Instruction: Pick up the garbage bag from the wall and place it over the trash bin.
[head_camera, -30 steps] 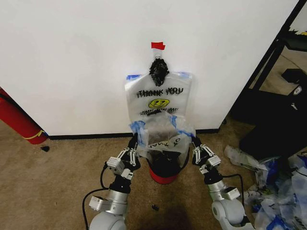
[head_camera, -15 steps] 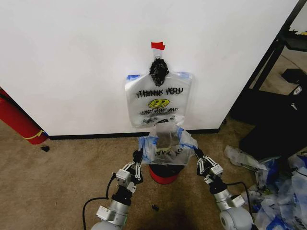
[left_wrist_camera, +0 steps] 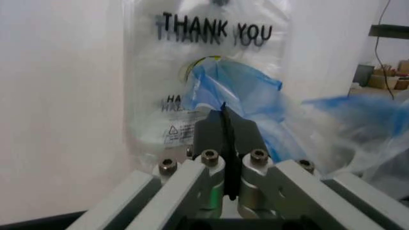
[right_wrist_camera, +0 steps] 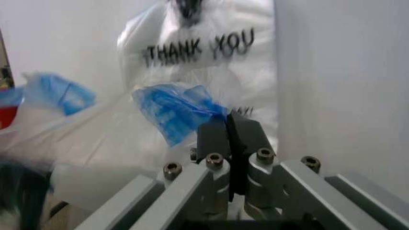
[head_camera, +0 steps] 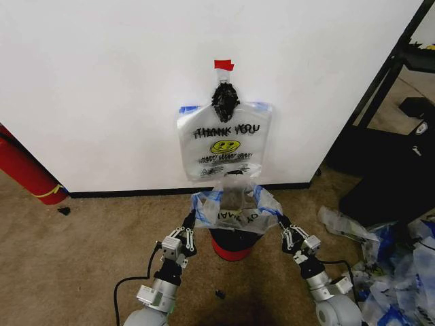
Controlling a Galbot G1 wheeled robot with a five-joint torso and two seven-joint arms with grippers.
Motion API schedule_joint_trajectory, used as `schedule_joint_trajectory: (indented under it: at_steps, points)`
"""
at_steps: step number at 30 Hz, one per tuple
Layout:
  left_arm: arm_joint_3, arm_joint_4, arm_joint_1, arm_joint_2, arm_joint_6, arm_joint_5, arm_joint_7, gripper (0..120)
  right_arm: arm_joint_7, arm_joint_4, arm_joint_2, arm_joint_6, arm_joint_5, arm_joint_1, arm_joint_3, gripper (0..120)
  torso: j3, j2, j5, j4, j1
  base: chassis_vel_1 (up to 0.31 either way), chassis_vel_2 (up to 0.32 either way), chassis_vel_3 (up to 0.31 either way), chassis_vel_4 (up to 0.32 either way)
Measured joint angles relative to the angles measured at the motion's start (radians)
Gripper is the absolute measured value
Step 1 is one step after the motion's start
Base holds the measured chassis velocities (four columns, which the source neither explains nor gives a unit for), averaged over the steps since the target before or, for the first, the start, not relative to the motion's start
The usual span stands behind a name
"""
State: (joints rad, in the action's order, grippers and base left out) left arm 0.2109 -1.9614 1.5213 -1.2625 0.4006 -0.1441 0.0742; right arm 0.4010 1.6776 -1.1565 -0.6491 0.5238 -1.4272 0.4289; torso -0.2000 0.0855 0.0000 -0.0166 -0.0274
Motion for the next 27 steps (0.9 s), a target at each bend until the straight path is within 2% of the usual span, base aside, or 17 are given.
schedule_joint_trajectory:
  at_steps: [7,16,20,27]
  points:
    - [-0.013,0.060,-0.027,-0.029,0.034,-0.014,-0.014,0,0.102,0.016,-0.021,-0.064,0.052,0.002,0.024,0,0.000,0.000,0.0000,0.0001,0.000,0.000,0.000,0.000,0.000]
    - [-0.024,0.069,-0.041,-0.041,0.078,-0.090,-0.074,0,0.088,-0.087,-0.044,-0.103,-0.011,0.019,0.028,0,0.000,0.000,0.0001,0.0000,0.000,0.000,0.000,0.000,0.000]
    - [-0.014,0.083,-0.036,-0.025,0.078,-0.060,-0.062,0,0.079,-0.130,-0.037,-0.123,-0.019,0.028,0.022,0,0.000,0.000,0.0001,0.0000,0.000,0.000,0.000,0.000,0.000]
    - [0.003,0.090,0.008,0.050,0.080,0.070,-0.033,0,0.082,-0.181,0.006,-0.171,-0.021,0.024,-0.016,0,0.000,0.000,-0.0001,0.0001,0.000,0.000,0.000,0.000,0.000]
